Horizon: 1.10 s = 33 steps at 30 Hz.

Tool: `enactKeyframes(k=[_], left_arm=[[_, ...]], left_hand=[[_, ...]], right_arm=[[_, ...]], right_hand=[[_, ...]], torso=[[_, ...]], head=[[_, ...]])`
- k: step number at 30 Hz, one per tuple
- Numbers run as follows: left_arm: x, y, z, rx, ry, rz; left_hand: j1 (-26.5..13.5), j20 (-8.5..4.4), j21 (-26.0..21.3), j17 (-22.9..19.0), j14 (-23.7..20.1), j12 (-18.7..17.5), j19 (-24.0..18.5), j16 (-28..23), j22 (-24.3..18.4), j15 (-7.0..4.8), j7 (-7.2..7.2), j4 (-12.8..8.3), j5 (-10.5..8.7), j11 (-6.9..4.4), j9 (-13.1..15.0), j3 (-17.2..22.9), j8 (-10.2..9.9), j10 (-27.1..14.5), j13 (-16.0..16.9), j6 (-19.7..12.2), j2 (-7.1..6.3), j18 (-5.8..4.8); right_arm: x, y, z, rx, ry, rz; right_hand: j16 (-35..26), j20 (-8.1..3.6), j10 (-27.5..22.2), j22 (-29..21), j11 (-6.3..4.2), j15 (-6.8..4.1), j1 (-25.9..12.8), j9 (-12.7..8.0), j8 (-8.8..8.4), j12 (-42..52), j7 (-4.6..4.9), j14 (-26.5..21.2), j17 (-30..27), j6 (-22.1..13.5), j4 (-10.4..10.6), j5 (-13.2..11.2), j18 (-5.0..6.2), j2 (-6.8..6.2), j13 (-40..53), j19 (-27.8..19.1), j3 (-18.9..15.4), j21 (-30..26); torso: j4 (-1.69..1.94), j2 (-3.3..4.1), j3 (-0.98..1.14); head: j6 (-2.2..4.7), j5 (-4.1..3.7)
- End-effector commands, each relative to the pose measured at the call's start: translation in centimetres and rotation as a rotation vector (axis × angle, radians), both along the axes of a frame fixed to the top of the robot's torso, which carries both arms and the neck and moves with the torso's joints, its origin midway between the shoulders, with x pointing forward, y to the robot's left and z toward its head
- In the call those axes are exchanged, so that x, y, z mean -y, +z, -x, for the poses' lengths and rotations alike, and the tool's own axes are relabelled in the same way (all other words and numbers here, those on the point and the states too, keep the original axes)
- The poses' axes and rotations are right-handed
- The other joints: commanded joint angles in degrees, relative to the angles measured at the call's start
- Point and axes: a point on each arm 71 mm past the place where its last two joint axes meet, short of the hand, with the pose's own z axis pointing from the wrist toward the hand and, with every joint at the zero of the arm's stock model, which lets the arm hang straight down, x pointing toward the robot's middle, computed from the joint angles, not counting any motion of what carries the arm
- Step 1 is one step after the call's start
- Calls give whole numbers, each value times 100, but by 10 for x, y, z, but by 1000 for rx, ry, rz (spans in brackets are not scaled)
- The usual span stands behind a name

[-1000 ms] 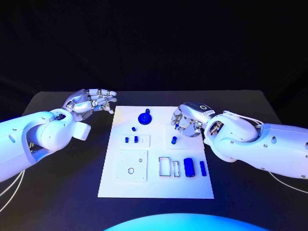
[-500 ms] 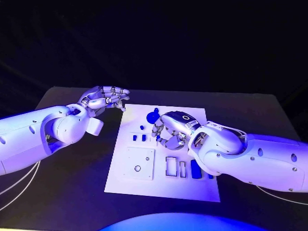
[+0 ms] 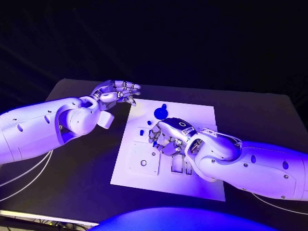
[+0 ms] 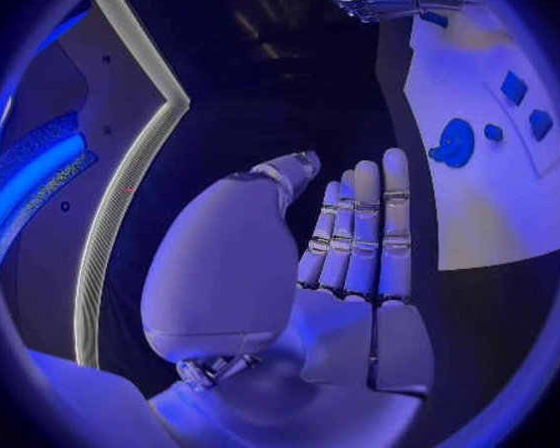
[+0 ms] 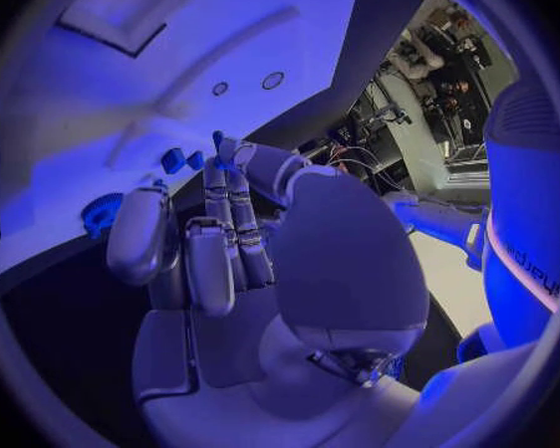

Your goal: Assemble the parts on the task board

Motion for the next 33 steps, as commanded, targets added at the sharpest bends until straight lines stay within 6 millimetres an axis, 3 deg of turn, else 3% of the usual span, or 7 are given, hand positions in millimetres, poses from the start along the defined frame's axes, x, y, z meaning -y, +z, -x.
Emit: enactKeyframes(k=[1,17,33], left_arm=[[3,1,0,3,-17,6],[5,1,0,4,-24,5],[5,1,0,5,-25,1]], left_hand=[[45,-6,-33,-7,3,23,46,-34,-6,35,116,-6,16,9,-6,-44,38,-39,-8,-38,3,80],[45,-6,-34,-9,3,25,49,-34,-7,35,116,-5,15,9,-7,-48,42,-38,-9,-39,2,79],[41,-6,-37,-11,5,29,52,-34,-9,36,116,2,13,10,-7,-56,49,-38,-10,-40,2,79]], right_arm=[[-3,-2,2,-6,31,8],[-5,-11,2,-26,36,23],[-3,-20,4,-41,26,32]], right_hand=[[13,-1,250,470,-197,-34,109,9,-17,39,26,259,-7,20,-5,18,-57,189,72,-40,37,-21],[12,0,250,466,-195,-33,103,9,-19,36,29,258,-9,19,-5,17,-54,189,73,-47,38,-34],[10,2,249,464,-193,-30,90,10,-23,29,32,257,-12,15,-5,14,-52,192,76,-55,41,-48]], torso=[[-12,-1,10],[-12,0,14],[-11,2,15]], head=[[-44,97],[-104,228],[-141,250]])
